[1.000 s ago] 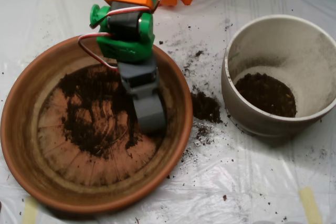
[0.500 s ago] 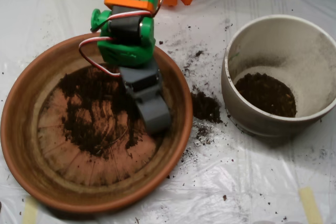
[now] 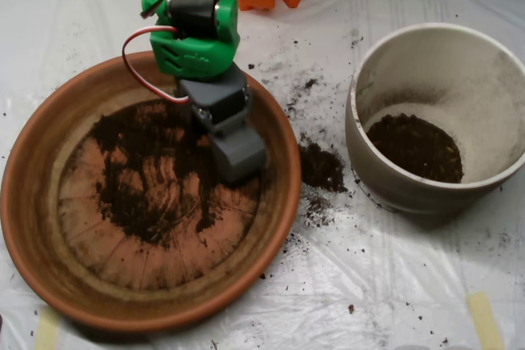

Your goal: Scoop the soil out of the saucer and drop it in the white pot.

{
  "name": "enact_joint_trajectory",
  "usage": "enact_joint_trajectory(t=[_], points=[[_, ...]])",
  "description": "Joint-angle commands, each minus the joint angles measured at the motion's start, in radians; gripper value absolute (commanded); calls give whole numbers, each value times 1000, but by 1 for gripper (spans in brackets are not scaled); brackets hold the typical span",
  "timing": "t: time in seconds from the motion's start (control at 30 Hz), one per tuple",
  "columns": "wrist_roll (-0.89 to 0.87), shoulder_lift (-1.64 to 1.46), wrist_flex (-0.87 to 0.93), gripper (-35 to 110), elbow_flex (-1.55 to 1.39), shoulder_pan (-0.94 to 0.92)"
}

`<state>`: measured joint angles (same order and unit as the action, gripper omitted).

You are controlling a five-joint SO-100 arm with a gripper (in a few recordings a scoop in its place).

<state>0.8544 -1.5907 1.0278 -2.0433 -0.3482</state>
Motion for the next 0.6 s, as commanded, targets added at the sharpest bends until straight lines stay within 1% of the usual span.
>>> enact_joint_trajectory(t=[0.0, 0.13, 0.27, 0.33, 0.57], points=[[6, -20, -21, 18, -40, -52], [-43, 2, -57, 14, -43, -29], [-117, 5, -57, 9, -37, 40], [-175, -8, -75, 0, -41, 86], [-275, -147, -244, -1, -170, 229]])
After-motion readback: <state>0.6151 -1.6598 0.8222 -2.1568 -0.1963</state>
